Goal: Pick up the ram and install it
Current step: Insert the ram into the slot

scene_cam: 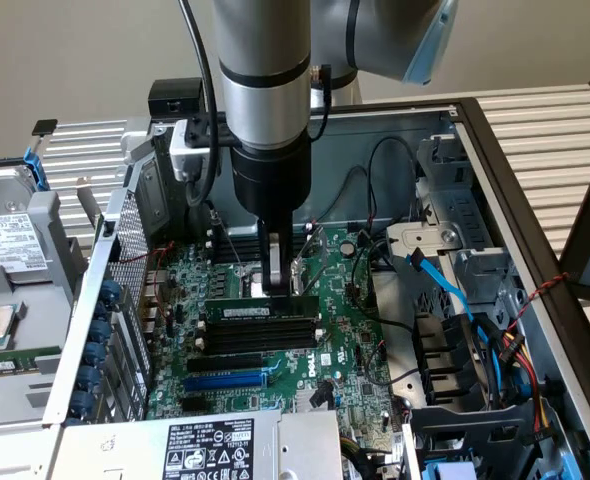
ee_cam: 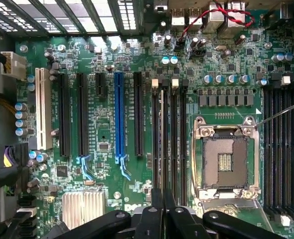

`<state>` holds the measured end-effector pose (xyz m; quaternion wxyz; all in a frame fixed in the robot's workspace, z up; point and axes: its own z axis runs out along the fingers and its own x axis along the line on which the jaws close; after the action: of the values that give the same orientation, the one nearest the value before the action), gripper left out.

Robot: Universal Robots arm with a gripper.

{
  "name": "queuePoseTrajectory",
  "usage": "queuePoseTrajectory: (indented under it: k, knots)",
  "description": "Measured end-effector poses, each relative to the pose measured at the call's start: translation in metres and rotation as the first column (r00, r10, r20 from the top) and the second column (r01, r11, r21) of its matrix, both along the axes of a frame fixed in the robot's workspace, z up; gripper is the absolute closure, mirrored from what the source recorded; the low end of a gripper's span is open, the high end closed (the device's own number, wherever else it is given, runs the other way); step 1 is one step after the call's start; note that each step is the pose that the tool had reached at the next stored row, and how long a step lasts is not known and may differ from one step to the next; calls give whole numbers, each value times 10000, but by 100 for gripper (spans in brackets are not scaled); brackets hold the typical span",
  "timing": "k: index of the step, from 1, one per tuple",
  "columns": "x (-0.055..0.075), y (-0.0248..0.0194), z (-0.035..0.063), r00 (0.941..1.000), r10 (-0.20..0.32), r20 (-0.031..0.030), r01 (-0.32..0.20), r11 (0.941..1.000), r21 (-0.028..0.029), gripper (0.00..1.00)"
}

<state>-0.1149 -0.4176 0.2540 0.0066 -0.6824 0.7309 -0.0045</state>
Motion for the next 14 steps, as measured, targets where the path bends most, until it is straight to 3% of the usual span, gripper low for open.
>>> queuePoseTrajectory:
  k: [2,6,14]
  knots:
    - [-6,0,-66,10000,-1,0,1,10000,-3,88]
    - [-22,0,-149,10000,-2,0,2,10000,-62,88]
    - [-24,0,-165,10000,44,0,-44,10000,-76,88]
